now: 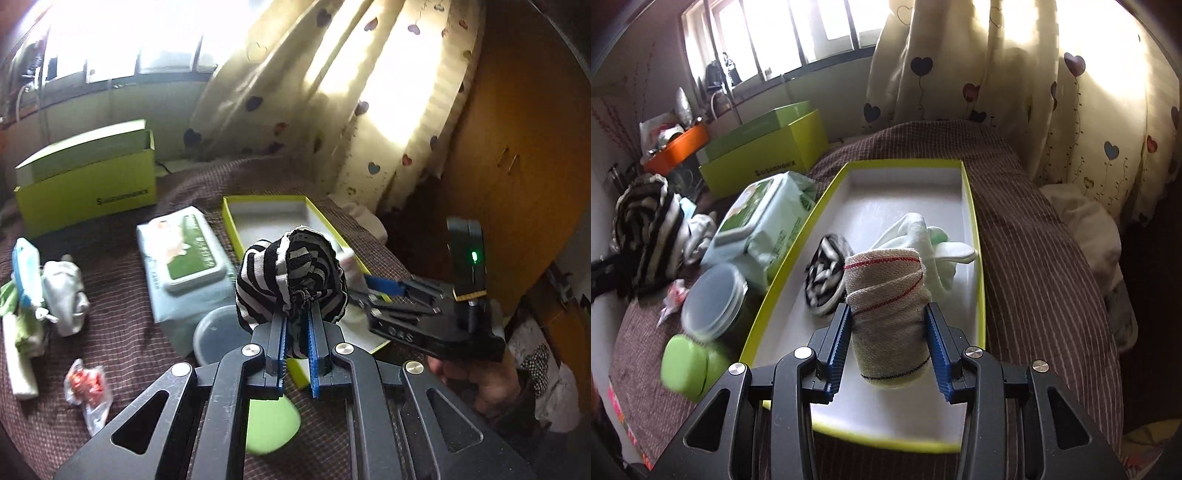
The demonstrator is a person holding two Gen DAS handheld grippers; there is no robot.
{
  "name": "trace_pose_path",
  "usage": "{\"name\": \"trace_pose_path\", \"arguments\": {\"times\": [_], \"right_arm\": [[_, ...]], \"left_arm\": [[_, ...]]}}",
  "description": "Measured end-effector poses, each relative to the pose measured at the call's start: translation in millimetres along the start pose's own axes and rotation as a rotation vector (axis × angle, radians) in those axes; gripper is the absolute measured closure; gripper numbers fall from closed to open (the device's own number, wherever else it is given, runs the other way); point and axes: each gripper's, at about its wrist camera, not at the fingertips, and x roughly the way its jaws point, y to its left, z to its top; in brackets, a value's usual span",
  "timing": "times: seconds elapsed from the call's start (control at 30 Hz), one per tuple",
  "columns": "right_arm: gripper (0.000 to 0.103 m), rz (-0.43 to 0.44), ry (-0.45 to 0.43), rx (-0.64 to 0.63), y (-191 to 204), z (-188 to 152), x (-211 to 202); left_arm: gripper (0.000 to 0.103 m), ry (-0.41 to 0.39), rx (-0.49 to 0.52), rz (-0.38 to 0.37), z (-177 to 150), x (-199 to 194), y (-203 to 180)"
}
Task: Organize soft objects
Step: 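Place the rolled sock in the tray with the right gripper while the left gripper places the striped cloth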
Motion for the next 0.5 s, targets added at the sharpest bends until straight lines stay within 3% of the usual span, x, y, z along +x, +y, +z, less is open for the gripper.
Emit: {"name": "trace_pose_path", "arguments": {"times": [0.2, 0.5], "right_arm": [[0.063, 0.01, -0.002, 0.023, -14.1, 21.1, 17.2], [0.062, 0.007, -0.007, 0.039, -27.0, -8.9, -8.5]], "left_arm": [[0.093, 0.079, 0.015, -0.015, 6.1, 39.9, -14.6], [0.093, 0.22, 0.014, -0.028, -6.4, 81.4, -27.2]]}}
